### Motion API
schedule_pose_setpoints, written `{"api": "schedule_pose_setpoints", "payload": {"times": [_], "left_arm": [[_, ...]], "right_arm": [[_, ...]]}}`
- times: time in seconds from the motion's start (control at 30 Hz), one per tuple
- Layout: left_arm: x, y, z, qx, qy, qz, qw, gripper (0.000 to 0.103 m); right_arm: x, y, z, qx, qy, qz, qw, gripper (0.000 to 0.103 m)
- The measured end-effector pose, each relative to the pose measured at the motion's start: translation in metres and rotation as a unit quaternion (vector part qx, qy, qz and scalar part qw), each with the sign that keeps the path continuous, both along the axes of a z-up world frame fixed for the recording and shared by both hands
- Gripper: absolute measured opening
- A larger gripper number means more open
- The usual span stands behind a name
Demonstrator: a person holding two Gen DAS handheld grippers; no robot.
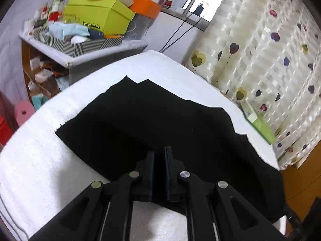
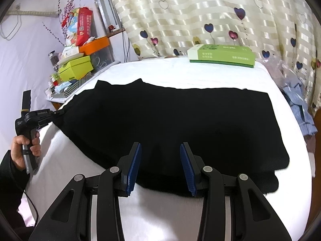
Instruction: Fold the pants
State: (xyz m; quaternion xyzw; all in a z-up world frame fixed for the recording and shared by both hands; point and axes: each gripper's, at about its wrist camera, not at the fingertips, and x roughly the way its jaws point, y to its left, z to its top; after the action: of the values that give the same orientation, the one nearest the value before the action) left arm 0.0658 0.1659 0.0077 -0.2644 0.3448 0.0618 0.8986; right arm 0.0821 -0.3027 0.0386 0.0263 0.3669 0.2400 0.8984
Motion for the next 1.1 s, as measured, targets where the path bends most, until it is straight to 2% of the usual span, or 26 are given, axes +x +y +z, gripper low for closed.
{"api": "schedule_pose_setpoints", "payload": {"times": [0.1,0.33,0.57,0.67,0.8,0.93,1.0,1.1], "left_arm": [[0.004,0.002,0.000,-0.013,0.003,0.004,0.9999,0.025],[0.017,0.014,-0.005,-0.044,0.022,0.031,0.9983,0.025],[0.027,0.004,-0.003,-0.002,0.020,0.012,0.9997,0.025],[0.031,-0.001,0.000,0.020,0.022,-0.001,0.9996,0.006],[0.029,-0.001,0.008,0.033,0.008,-0.010,0.9994,0.004],[0.028,-0.002,0.016,0.037,-0.008,-0.017,0.9991,0.004],[0.029,-0.003,0.018,0.043,-0.011,-0.019,0.9988,0.004],[0.031,-0.003,0.017,0.040,-0.009,-0.021,0.9990,0.004]], "right_arm": [[-0.006,-0.010,0.002,0.008,0.002,-0.016,1.000,0.042],[-0.013,-0.046,-0.001,0.024,0.029,-0.078,0.996,0.047],[-0.001,-0.071,-0.010,0.082,0.071,-0.122,0.987,0.047],[0.002,-0.075,-0.008,0.092,0.081,-0.146,0.982,0.047],[-0.002,-0.089,0.001,0.083,0.066,-0.207,0.973,0.047],[0.003,-0.117,-0.004,0.083,0.080,-0.269,0.956,0.047],[0.012,-0.127,-0.012,0.093,0.102,-0.276,0.951,0.047],[0.022,-0.133,-0.019,0.111,0.117,-0.267,0.950,0.047]]}}
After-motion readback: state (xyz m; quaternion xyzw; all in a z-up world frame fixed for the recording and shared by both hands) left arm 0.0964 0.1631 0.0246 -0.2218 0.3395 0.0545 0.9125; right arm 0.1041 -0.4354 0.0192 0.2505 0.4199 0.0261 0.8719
